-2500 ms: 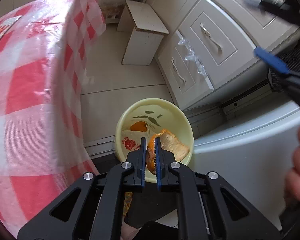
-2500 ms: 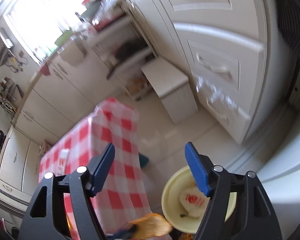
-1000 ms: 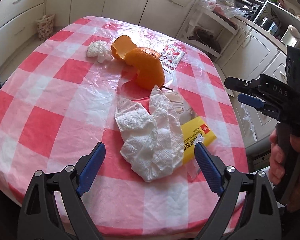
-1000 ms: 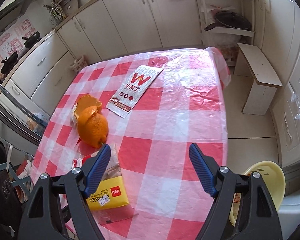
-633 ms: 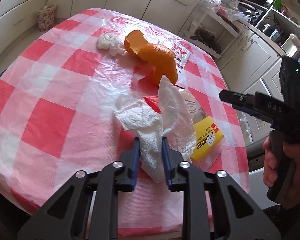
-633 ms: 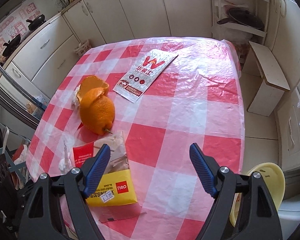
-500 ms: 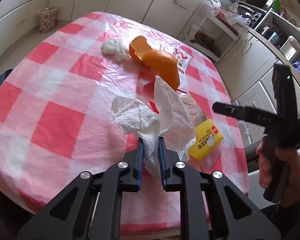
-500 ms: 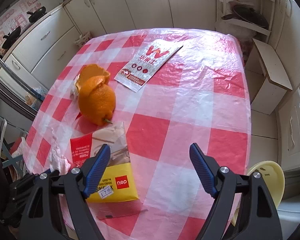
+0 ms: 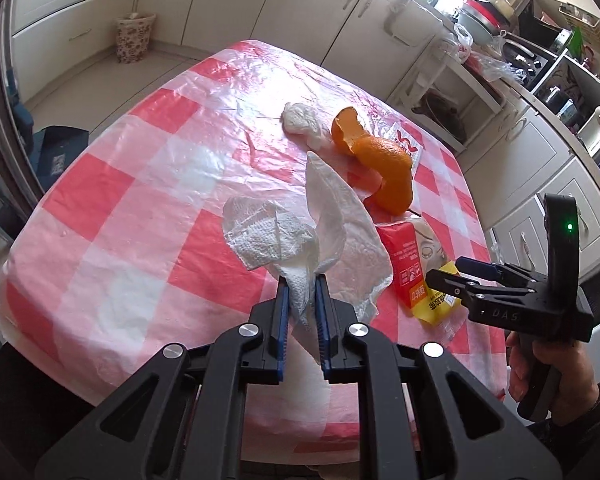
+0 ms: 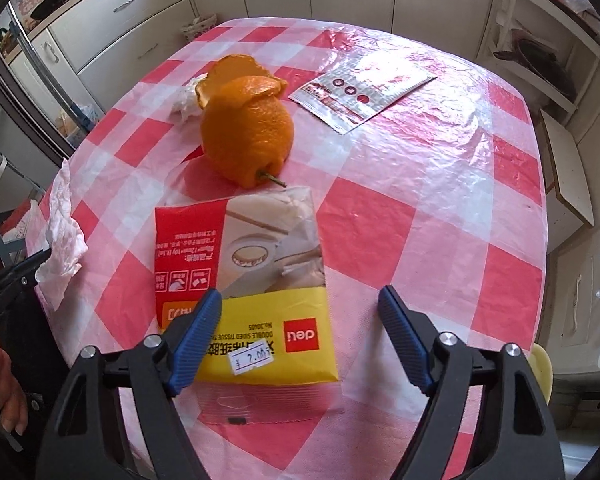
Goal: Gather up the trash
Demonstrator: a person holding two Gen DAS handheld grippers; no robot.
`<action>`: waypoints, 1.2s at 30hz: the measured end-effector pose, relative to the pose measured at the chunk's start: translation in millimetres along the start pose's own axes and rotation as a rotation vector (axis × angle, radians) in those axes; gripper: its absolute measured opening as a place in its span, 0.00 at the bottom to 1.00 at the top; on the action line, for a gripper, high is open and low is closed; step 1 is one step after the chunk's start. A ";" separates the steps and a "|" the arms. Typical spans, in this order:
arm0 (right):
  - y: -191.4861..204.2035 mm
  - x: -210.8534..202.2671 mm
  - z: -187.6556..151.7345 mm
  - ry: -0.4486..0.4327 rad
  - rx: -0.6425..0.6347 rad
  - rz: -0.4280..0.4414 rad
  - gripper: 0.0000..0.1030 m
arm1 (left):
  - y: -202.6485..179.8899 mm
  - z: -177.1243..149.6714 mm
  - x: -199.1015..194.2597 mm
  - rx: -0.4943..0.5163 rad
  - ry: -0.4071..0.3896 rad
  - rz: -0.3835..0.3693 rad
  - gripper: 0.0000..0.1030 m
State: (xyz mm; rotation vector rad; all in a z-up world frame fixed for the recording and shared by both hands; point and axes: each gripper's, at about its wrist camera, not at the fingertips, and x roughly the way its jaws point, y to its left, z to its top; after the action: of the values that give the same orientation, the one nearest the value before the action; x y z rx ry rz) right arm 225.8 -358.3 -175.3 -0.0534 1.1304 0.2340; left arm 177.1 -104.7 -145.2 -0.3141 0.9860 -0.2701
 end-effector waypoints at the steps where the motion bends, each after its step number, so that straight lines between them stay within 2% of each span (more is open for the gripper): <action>1: 3.2 -1.1 0.1 -0.006 -0.011 -0.002 0.48 | 1.3 0.1 0.2 -0.004 0.001 0.000 0.12; 2: 3.7 -1.8 0.5 -0.006 -0.009 0.010 0.35 | 2.4 0.2 0.4 -0.008 0.002 -0.001 0.12; 3: 2.8 -2.0 0.9 -0.004 0.002 0.029 0.17 | 3.0 -0.4 0.4 -0.011 0.004 -0.002 0.12; 4: 1.8 -2.0 1.3 -0.006 0.012 0.041 0.10 | 3.7 -0.3 0.3 -0.013 0.004 -0.002 0.12; 6: 0.0 -5.1 0.3 -0.022 0.024 0.044 0.05 | 5.3 -0.8 -1.3 -0.015 0.001 -0.003 0.12; 17: -16.8 -46.2 5.2 -0.160 0.098 0.096 0.03 | 15.5 0.1 -11.4 -0.042 -0.009 0.003 0.12; 36: -41.4 -81.1 -5.4 -0.251 0.192 0.121 0.03 | 26.4 -0.9 -30.3 -0.055 -0.029 0.005 0.12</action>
State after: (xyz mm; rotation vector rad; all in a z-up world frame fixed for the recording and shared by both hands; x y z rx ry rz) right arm 197.0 -412.4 -107.7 0.2101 0.9024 0.2316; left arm 162.5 -69.6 -132.4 -0.3647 0.9665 -0.2337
